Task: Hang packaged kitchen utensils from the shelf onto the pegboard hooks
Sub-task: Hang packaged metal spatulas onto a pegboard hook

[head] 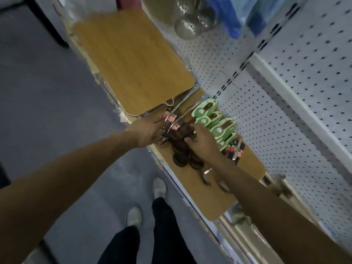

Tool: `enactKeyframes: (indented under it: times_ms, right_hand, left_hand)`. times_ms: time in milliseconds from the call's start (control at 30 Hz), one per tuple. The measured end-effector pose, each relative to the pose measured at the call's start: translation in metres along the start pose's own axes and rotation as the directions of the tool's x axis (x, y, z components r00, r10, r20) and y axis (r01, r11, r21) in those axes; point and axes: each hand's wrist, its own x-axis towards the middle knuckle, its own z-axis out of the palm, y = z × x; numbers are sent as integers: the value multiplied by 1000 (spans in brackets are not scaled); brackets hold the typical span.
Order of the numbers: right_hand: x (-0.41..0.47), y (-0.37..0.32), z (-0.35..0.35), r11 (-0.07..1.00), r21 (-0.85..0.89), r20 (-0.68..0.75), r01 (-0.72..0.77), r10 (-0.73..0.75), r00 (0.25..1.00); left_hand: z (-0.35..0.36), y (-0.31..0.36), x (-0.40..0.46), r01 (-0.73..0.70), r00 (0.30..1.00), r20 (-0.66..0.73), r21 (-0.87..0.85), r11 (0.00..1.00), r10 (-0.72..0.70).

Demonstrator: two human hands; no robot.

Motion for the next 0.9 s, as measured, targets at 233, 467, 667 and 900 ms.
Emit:
enactKeyframes:
  times_ms: [233, 467, 667, 900]
  right_hand:
    - [143, 40, 70, 939, 270, -22, -214, 229, 973]
    - [210, 57, 113, 773, 481, -7, -414, 476, 879]
    - [210, 59, 130, 450, 768, 106, -456, 613, 783]
    - [166, 37, 102, 432, 838, 20, -334, 587, 809]
  left_hand:
    - [81, -58, 117, 249, 967, -18, -155, 956, -254]
    - [137, -73, 174, 408, 895, -99, -211, 888, -434]
    - [145, -51, 192, 454, 838, -11, -541, 708, -546]
    - [94, -27, 159, 284, 890, -97, -645, 709, -445]
